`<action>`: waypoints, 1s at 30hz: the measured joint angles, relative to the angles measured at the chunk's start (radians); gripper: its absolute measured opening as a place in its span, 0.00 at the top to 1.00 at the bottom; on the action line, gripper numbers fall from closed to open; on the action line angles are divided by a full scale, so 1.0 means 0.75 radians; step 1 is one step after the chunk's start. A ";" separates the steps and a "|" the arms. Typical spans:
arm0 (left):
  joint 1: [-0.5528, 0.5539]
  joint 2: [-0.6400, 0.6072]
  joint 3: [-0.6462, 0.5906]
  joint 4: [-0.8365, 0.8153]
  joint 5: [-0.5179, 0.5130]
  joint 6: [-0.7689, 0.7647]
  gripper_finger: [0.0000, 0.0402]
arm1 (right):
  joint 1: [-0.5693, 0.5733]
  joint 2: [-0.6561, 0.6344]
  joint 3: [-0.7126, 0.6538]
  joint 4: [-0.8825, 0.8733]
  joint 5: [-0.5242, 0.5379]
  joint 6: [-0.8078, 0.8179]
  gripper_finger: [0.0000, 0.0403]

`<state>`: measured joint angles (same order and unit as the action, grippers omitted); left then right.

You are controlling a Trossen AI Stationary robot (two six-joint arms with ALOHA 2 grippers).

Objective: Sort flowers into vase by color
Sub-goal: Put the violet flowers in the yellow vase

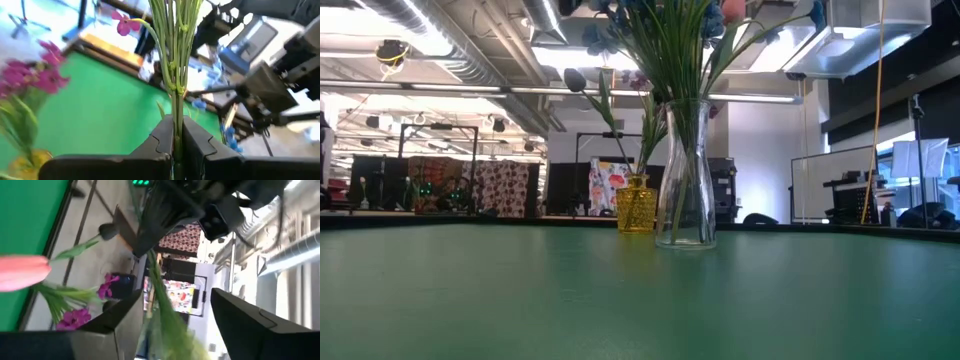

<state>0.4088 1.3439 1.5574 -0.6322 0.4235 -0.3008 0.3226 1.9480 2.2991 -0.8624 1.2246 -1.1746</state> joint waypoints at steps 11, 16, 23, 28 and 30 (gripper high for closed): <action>0.113 -0.200 0.043 0.067 -0.158 0.099 0.97 | 0.068 -0.156 0.056 -0.127 -0.170 0.686 0.44; 0.103 -0.296 0.039 0.099 -0.189 0.132 0.97 | 0.008 -0.261 0.057 -0.304 -0.585 1.171 0.50; 0.072 -0.453 -0.156 0.289 -0.238 0.137 0.97 | -0.039 -0.279 0.056 -0.389 -0.754 1.351 0.59; 0.072 -0.570 -0.417 0.475 -0.225 0.130 0.97 | -0.037 -0.279 0.056 -0.389 -0.861 1.386 0.66; 0.072 -0.612 -0.517 0.569 -0.191 0.125 0.97 | -0.039 -0.279 0.056 -0.385 -0.901 1.399 0.68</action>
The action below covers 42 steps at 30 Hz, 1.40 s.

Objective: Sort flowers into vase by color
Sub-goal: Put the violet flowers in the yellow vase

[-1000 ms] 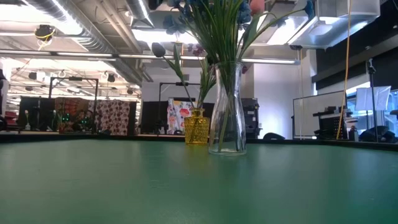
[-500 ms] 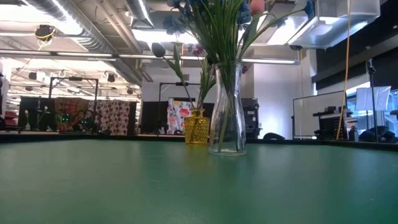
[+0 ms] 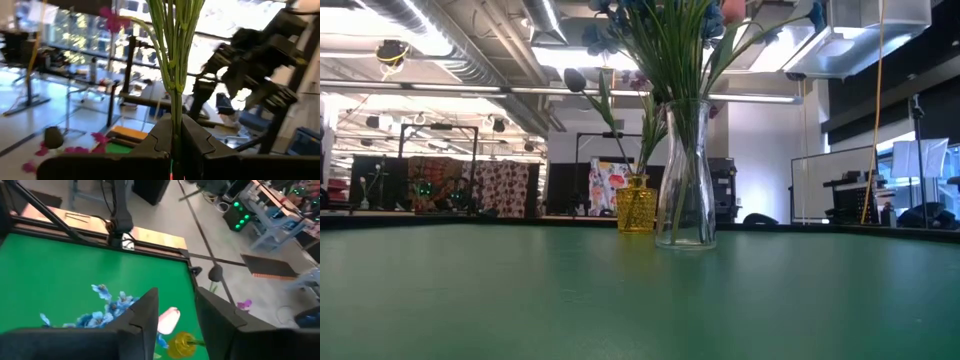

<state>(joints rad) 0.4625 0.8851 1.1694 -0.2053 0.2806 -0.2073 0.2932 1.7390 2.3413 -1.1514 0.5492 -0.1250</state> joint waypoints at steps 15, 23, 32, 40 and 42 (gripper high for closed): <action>-0.001 -0.111 -0.365 0.352 0.078 -0.058 0.97 | -0.096 -0.309 -0.773 0.661 -0.296 -0.014 0.71; -0.056 -0.065 -0.374 0.442 0.099 -0.071 0.98 | -0.216 -0.678 -1.616 1.756 -0.364 -0.007 0.71; -0.218 0.096 -0.374 0.736 0.107 -0.072 0.98 | -0.352 -0.680 -1.861 2.274 -0.545 0.174 0.70; -0.307 0.298 -0.374 1.056 0.103 -0.140 0.98 | -0.365 -0.663 -1.860 2.426 -0.608 0.169 0.67; -0.326 0.350 -0.372 1.119 0.103 -0.161 0.98 | -0.366 -0.653 -1.860 2.470 -0.609 0.166 0.65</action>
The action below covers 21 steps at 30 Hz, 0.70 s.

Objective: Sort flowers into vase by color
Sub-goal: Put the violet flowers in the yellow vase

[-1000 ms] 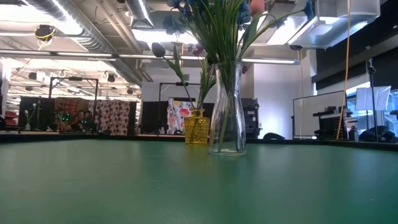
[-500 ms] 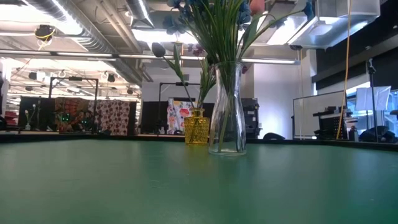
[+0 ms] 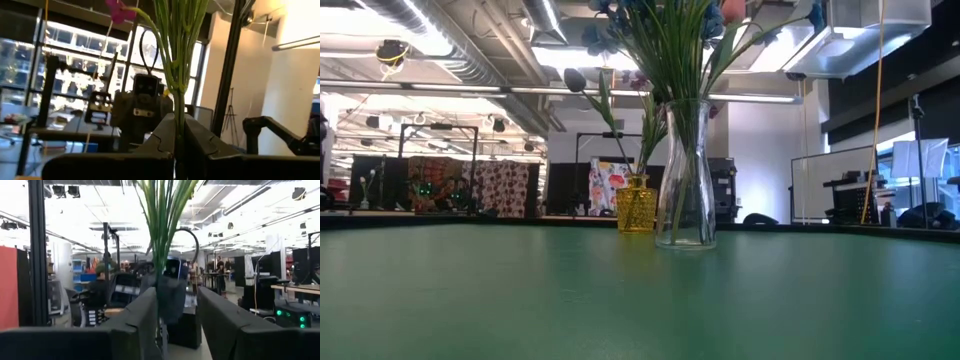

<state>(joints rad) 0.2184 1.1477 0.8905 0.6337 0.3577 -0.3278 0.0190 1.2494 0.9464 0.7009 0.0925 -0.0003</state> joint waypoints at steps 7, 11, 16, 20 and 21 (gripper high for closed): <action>-0.063 0.202 0.119 0.009 -0.124 -0.006 0.98 | 0.000 0.058 0.033 0.009 0.005 -0.001 0.55; -0.076 0.300 0.206 0.006 -0.110 -0.007 0.98 | 0.000 0.131 0.085 0.007 0.004 -0.001 0.50; -0.078 0.341 0.238 -0.051 -0.107 -0.008 0.98 | 0.000 0.167 0.140 0.008 0.004 -0.009 0.48; -0.078 0.341 0.238 -0.105 -0.107 -0.008 0.98 | 0.000 0.167 0.144 0.013 0.005 -0.010 0.51; -0.078 0.341 0.238 -0.108 -0.104 -0.008 0.98 | 0.000 0.167 0.144 0.011 0.005 -0.010 0.53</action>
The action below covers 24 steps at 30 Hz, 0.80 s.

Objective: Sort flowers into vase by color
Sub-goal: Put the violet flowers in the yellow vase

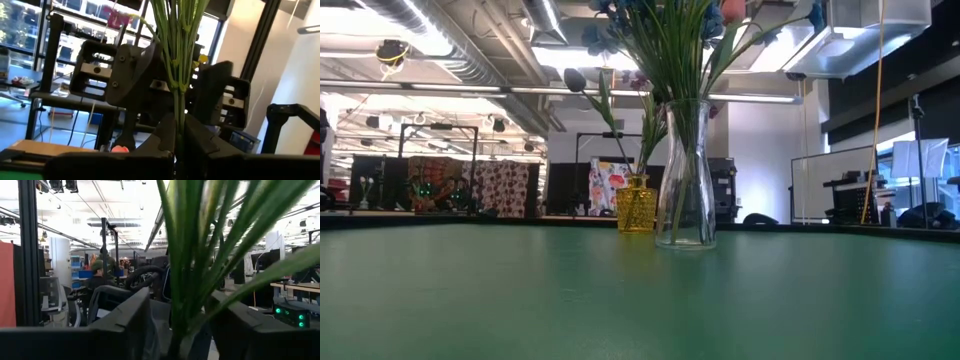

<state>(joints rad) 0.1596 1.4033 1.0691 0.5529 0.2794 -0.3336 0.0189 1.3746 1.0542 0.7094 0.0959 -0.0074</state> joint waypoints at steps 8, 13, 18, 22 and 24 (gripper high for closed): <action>0.001 -0.001 0.000 0.002 0.009 0.000 0.97 | 0.000 0.000 0.000 -0.049 0.001 0.000 0.79; 0.001 -0.001 0.000 0.005 0.007 0.003 0.97 | 0.001 0.000 0.000 -0.055 0.011 0.002 0.94; 0.006 -0.014 0.000 -0.012 -0.036 -0.023 0.95 | 0.000 -0.006 0.000 -0.064 0.012 0.001 0.96; 0.022 -0.067 0.000 -0.086 -0.046 -0.039 0.87 | 0.000 -0.037 0.000 -0.088 0.023 -0.030 0.96; 0.037 -0.121 0.002 -0.153 -0.046 -0.039 0.83 | 0.000 -0.073 0.000 -0.107 0.044 -0.057 0.97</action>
<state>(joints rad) 0.1873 1.3127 1.0703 0.4385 0.2451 -0.3625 0.0189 1.3198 1.0542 0.6291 0.1290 -0.0500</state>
